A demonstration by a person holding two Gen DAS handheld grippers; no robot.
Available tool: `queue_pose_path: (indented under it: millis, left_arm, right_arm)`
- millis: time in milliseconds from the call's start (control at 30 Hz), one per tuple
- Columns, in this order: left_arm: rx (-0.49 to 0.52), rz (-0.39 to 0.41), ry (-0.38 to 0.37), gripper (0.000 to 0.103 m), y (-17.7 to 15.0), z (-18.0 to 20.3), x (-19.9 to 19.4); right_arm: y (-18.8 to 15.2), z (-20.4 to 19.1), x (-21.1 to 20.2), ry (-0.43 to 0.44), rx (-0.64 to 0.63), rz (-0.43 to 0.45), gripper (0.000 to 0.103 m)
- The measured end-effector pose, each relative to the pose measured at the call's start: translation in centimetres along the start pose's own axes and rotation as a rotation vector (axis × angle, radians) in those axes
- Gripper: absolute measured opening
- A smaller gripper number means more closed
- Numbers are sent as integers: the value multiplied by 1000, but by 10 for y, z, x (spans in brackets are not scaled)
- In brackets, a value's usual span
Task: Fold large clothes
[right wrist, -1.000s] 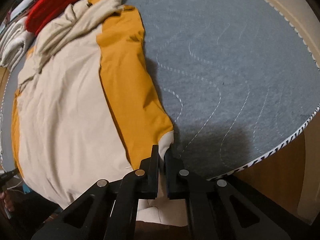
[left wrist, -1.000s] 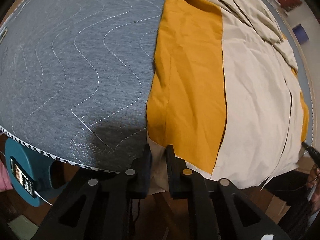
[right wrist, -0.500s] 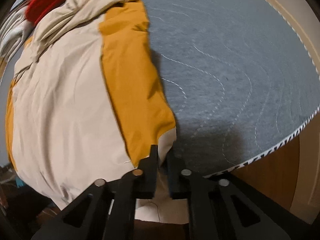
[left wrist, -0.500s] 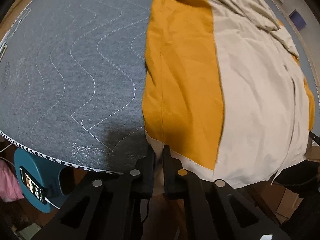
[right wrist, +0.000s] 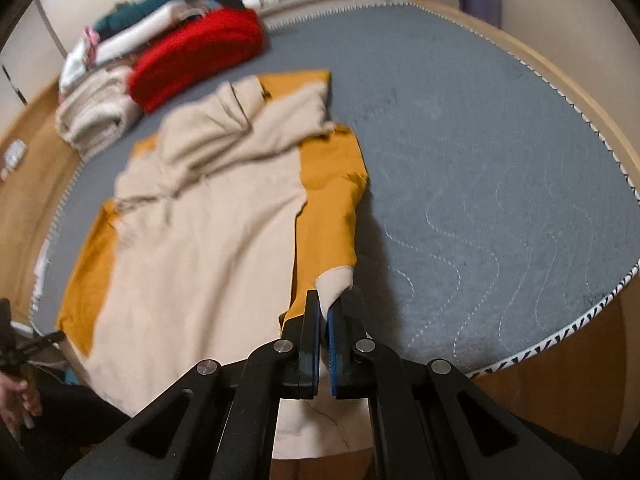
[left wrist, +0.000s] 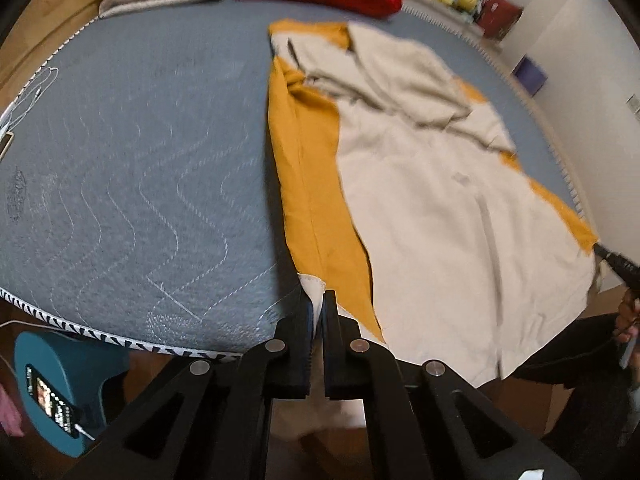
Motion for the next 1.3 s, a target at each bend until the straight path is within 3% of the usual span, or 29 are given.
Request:
queue_pose_path:
  millis: [233,333,533,700,867,1067,1167,1300]
  left_arm:
    - [31,78,-81,1,10,17,-53]
    - [57,74,-116,1,2,18,-68]
    - [3,79,-231,1,-22,4,-111]
    - [-21,70,-252,1,-14,-7,-109]
    - [-61,55,-258,1,35,-9,-65]
    - [-85,56,-222,1,110,-8,7]
    - [-179,16,-206,1,131,-23,47]
    - [-248,-7,-199,2,155,-28,72]
  right_arm:
    - [10,-7,-67,110,0,113,3]
    - [13,-7,-94,134,14,157,3]
    - [8,-9,-137,180,51,204,3]
    - [1,0,-161,201,89,236,3]
    - [34,6,-120,187,95,208,3]
    - [107,16,-33,135,81,162,3]
    - [139,24,16,98,94,120,3]
    - [158,35,85,62,145,62,3]
Point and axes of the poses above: each gripper's, at about its wrist camera, not at the fingertips, and x roughly the way its jaws point, z to its right, y to its top, the point moved 8 cm from there along x, roughly the way its jaws point, and after that the axes turned 3 degrees about -x, right-handed, at the moved point
